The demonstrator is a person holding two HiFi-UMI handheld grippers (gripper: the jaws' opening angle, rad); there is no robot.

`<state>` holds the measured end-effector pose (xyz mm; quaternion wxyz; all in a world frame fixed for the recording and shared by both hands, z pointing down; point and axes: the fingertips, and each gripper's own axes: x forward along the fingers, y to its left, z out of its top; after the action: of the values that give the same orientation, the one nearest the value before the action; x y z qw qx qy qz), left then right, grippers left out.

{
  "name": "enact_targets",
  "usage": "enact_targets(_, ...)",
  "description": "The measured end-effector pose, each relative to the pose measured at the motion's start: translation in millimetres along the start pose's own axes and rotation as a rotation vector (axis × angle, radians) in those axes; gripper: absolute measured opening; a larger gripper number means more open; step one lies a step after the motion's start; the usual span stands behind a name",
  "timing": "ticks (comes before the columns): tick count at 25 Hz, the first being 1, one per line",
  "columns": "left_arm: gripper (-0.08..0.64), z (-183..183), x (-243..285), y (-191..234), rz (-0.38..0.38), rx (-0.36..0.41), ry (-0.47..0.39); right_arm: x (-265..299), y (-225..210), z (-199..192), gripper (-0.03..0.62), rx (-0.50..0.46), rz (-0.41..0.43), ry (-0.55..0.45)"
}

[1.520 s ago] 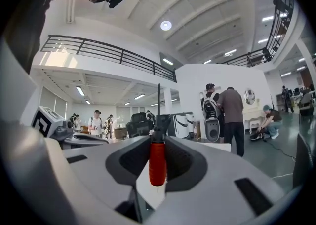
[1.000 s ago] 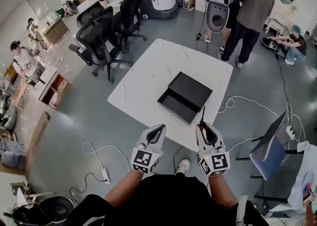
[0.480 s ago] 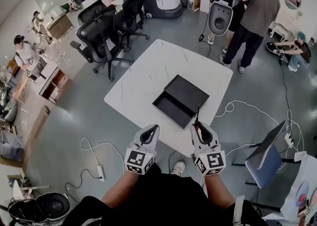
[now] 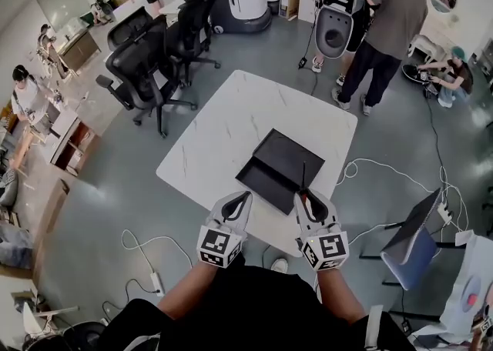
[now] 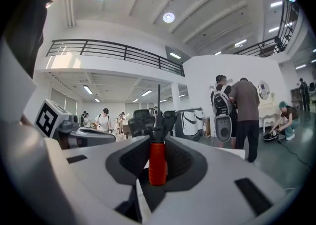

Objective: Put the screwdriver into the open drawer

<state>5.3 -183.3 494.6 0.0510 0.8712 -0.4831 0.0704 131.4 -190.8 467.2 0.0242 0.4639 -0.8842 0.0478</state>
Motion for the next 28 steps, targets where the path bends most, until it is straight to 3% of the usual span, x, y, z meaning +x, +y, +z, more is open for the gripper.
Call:
enact_targets(9, 0.009, -2, 25, 48, -0.062, 0.000, 0.019, 41, 6, -21, 0.087, -0.023, -0.032, 0.073)
enact_targets(15, 0.009, -8, 38, 83, -0.070, -0.018, 0.027, 69, 12, -51, 0.087, -0.122, -0.031, 0.206)
enact_targets(28, 0.009, -30, 54, 109, -0.120, -0.048, 0.064, 106, 15, -117, 0.087, -0.251, 0.004, 0.484)
